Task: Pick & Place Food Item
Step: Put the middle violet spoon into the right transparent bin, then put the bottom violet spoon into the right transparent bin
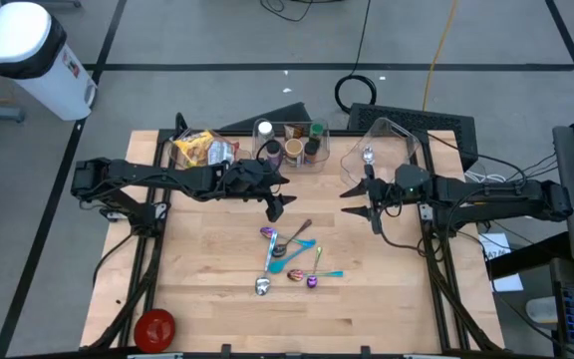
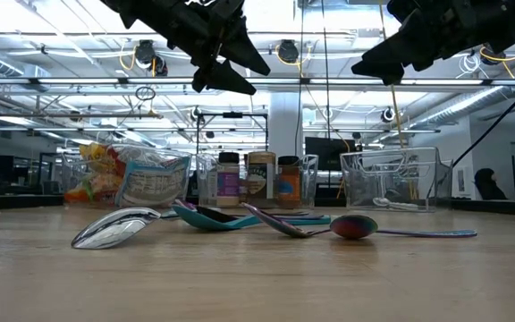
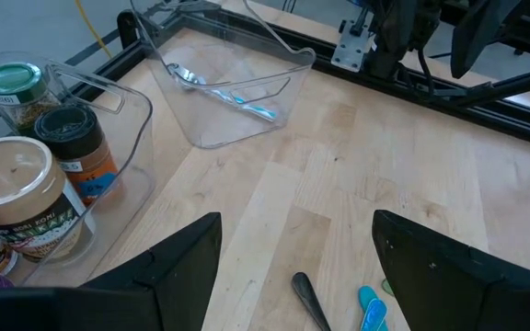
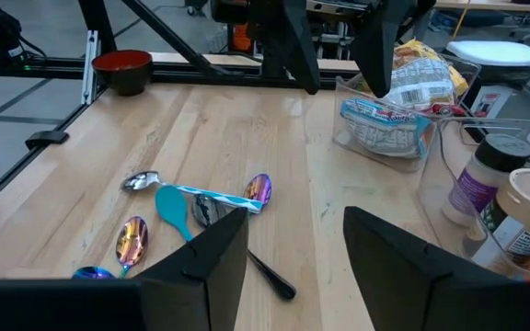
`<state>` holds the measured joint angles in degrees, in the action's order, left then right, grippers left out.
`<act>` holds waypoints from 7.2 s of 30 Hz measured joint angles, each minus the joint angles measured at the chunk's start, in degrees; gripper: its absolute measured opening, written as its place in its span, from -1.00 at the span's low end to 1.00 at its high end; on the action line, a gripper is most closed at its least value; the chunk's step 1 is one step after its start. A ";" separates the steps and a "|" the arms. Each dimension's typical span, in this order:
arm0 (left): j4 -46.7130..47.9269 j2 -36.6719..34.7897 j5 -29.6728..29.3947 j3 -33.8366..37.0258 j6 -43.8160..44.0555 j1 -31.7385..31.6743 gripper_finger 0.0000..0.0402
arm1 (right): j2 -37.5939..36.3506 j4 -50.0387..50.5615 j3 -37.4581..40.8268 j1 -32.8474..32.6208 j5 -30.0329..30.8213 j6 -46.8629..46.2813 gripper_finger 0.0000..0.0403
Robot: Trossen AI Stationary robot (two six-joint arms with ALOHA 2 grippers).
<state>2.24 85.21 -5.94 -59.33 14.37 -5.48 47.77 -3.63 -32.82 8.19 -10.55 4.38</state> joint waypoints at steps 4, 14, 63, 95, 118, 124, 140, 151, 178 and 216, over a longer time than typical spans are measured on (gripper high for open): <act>0.00 0.00 0.01 0.00 -0.01 0.00 0.42 | 0.00 0.00 0.00 0.00 0.00 0.00 -0.15; 0.00 0.00 0.01 0.00 0.00 0.01 0.42 | 0.00 0.04 0.00 0.00 0.00 -0.22 -0.15; 0.04 0.00 0.00 0.00 -0.02 -0.01 0.42 | 58.59 -17.52 -12.42 -31.53 23.90 -13.40 0.26; 0.01 0.00 0.00 0.00 -0.01 0.00 0.42 | 53.36 -5.57 -10.73 -28.77 13.27 -11.72 -0.99; 0.01 0.00 0.00 0.00 0.00 0.00 0.42 | 20.34 0.51 1.16 -28.86 39.76 -15.69 -0.99; 0.00 0.00 0.01 0.00 -0.02 -0.01 0.42 | 10.09 -3.46 4.52 -22.51 52.11 -13.02 -0.99; 0.00 0.00 -0.01 0.00 -0.02 0.00 0.42 | 2.27 -26.86 19.95 14.07 53.79 -7.75 -1.00; 0.00 0.00 -0.01 0.00 -0.01 -0.01 0.42 | 2.40 -35.57 27.74 19.12 49.29 -15.83 -0.97; 0.00 0.00 -0.01 0.00 -0.02 0.01 0.42 | 2.44 -39.66 17.85 8.30 9.32 -19.14 0.02; 0.01 0.00 0.01 0.00 -0.01 0.00 0.42 | 51.91 -27.53 0.11 -30.18 14.94 -5.44 -0.14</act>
<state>2.25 85.21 -5.93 -59.33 14.36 -5.48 99.68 -31.16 -32.71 -22.00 4.39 -1.06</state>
